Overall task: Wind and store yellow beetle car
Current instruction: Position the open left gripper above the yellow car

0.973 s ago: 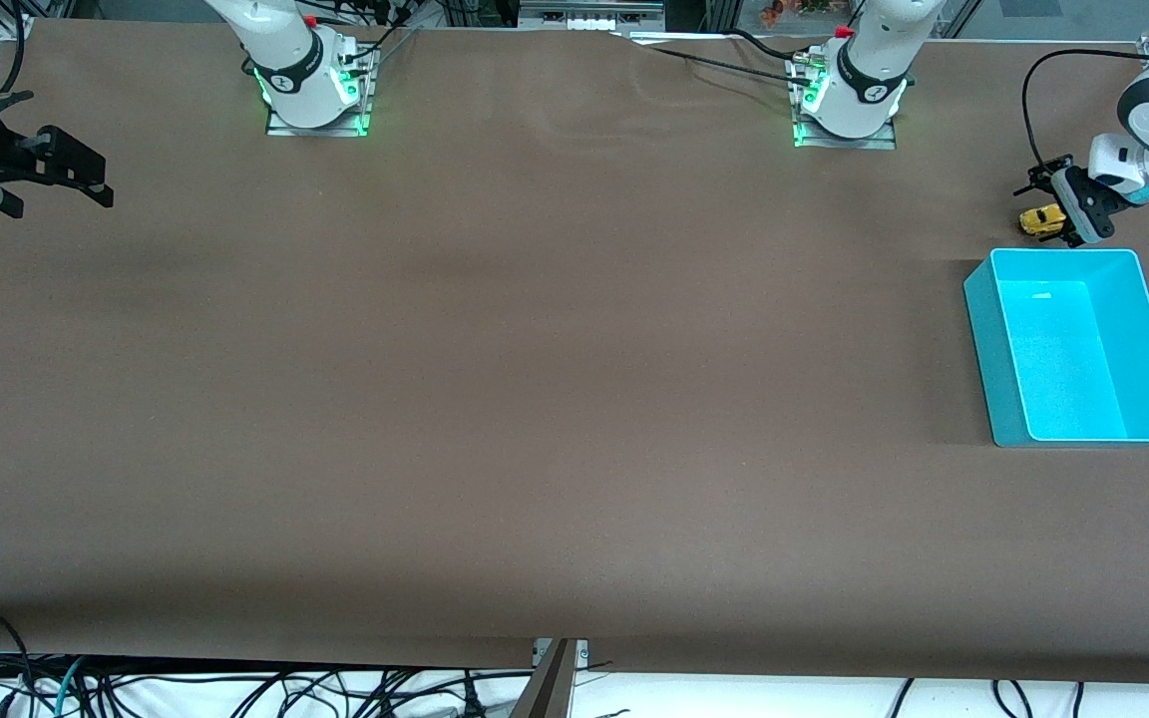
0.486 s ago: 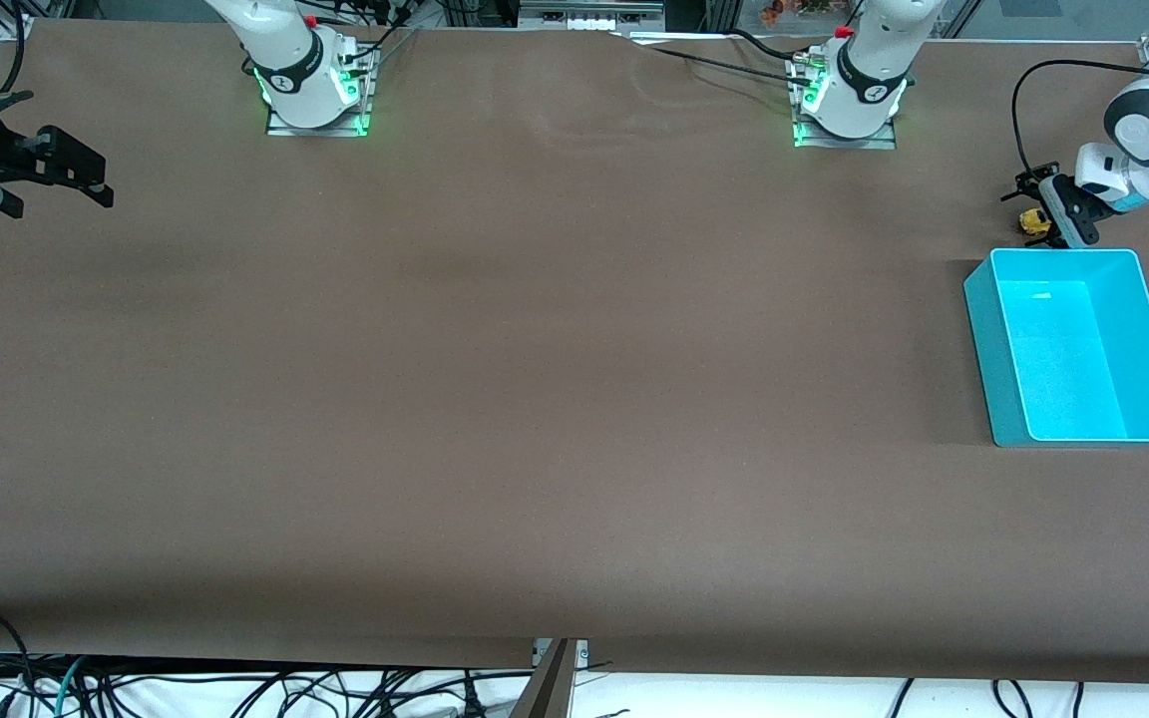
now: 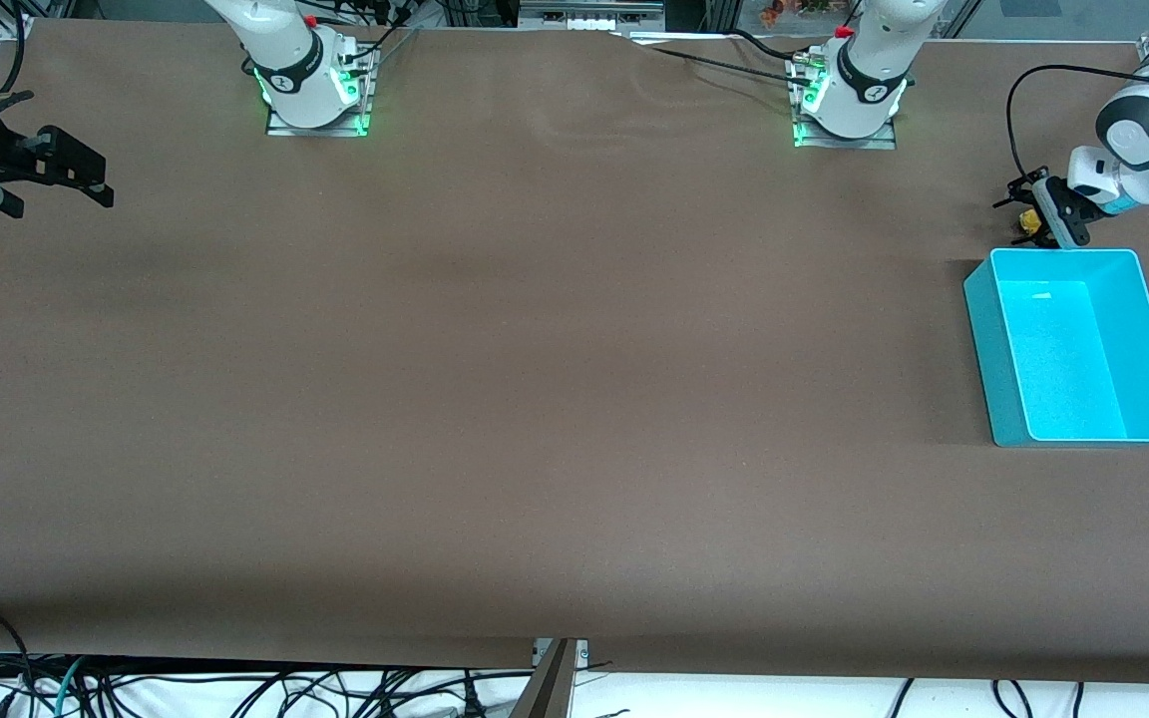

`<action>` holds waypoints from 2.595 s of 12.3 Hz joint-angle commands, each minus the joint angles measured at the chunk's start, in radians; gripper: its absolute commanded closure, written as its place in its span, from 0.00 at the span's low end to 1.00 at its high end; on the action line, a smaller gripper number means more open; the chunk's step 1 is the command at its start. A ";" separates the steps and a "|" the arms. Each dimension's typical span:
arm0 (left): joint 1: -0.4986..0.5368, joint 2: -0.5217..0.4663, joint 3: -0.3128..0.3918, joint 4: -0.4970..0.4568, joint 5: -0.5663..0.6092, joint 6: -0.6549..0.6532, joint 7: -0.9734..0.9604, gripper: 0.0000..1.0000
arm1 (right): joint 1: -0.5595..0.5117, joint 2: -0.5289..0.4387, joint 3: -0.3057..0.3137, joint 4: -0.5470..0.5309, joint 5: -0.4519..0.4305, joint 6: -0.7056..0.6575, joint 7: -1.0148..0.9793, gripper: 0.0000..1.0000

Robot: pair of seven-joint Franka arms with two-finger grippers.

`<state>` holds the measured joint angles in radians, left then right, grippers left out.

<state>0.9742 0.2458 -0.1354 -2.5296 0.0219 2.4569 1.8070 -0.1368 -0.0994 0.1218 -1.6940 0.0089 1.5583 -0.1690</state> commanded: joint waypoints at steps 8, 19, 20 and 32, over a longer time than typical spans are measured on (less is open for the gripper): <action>0.020 -0.106 -0.026 0.031 -0.030 -0.110 0.100 0.85 | 0.010 0.004 -0.001 0.022 0.016 -0.021 -0.004 0.00; 0.017 -0.162 -0.125 0.386 -0.029 -0.570 0.097 0.00 | 0.010 0.004 -0.001 0.022 0.016 -0.021 -0.003 0.00; 0.008 -0.142 -0.127 0.420 -0.014 -0.581 0.100 0.00 | 0.010 0.004 -0.001 0.022 0.016 -0.021 -0.003 0.00; 0.029 -0.083 -0.171 0.491 -0.014 -0.651 0.166 0.00 | 0.011 0.006 0.001 0.022 0.017 -0.018 0.003 0.00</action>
<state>0.9858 0.1561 -0.2908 -2.0630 0.0213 1.8362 1.9564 -0.1289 -0.0992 0.1231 -1.6940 0.0105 1.5580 -0.1688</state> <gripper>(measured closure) 0.000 0.000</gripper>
